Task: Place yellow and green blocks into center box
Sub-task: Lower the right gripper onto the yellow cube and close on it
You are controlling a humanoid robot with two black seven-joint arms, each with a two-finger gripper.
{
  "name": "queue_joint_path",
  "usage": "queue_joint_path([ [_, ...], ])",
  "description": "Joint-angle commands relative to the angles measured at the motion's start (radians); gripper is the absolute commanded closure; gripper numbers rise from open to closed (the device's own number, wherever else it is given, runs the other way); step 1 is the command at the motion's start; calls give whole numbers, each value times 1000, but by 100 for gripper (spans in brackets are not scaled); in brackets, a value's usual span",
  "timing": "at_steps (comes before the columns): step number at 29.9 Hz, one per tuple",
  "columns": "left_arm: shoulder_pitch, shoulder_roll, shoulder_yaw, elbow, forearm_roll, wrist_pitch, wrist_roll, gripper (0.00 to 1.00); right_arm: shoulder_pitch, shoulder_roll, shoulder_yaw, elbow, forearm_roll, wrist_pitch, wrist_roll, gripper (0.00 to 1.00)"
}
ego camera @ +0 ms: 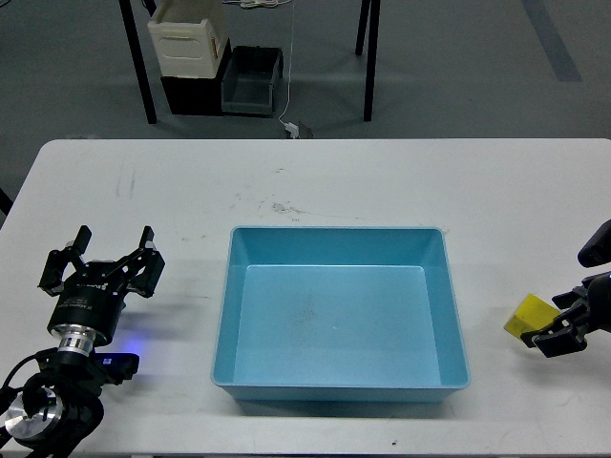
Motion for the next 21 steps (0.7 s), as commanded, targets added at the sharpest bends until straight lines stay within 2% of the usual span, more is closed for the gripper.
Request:
queue_joint_path([
  [1,0,-9,0,3,0,0,0,0,-1,21,0,-17,1,1,0,1],
  [5,0,-11,0,4,1,0,0,0,-1,25,0,-18,9,-7,0,2],
  [10,0,-11,0,4,0,0,-1,0,-4,27,2,-13,12,-21,0,14],
  [14,0,-11,0,9,0,0,-31,0,-8,27,2,-11,13,-26,0,22],
  [15,0,-11,0,12,1,0,-34,0,-7,25,0,-10,12,-26,0,26],
  [17,0,-11,0,15,0,0,-35,0,-5,25,0,-10,10,-26,0,43],
  [19,0,-11,0,15,0,0,-35,0,-2,24,0,-10,9,-24,0,51],
  [21,0,-12,0,15,0,0,-35,0,2,19,0,-11,4,-24,0,66],
])
